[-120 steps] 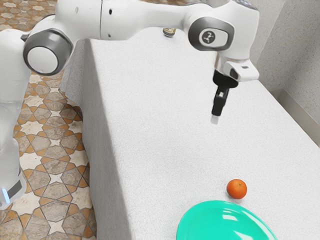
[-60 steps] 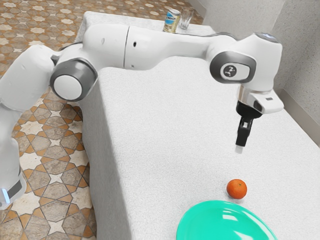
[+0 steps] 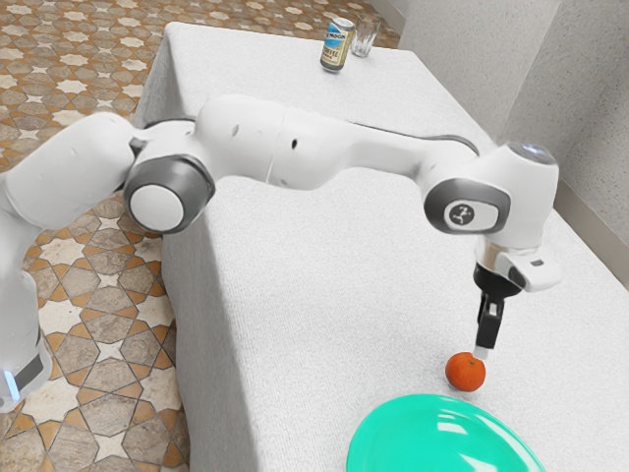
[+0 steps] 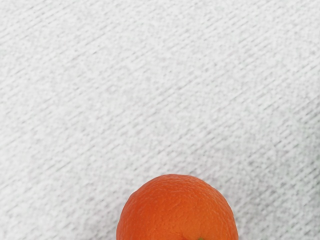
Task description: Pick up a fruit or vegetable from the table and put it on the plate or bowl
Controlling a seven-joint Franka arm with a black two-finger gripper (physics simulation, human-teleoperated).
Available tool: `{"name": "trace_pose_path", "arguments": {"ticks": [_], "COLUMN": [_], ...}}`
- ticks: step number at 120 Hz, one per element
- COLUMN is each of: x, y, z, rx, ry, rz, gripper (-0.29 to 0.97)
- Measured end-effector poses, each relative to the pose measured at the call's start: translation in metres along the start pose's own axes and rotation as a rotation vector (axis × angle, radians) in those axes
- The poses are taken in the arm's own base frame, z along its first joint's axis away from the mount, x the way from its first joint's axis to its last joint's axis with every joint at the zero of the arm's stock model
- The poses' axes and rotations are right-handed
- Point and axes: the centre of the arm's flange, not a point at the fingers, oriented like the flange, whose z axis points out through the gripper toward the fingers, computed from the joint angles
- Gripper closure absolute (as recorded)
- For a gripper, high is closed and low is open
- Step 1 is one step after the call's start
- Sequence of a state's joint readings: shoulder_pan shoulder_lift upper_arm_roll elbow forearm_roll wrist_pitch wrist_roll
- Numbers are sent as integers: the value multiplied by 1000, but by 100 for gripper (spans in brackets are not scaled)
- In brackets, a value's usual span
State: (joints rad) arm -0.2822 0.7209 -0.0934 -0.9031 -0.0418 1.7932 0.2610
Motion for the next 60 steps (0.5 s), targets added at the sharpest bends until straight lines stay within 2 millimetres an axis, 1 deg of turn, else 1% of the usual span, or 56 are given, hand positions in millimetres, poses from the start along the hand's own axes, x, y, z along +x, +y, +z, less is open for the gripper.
{"name": "trace_pose_path", "arguments": {"ticks": [18, 54, 60], "x": [-2, -7, -6], "y": [1, 3, 6], "z": [17, 32, 36], "rx": [-15, -34, -41], "ry": [-43, -95, -101], "rz": [-12, -28, -26], "gripper": [0, 0, 0]}}
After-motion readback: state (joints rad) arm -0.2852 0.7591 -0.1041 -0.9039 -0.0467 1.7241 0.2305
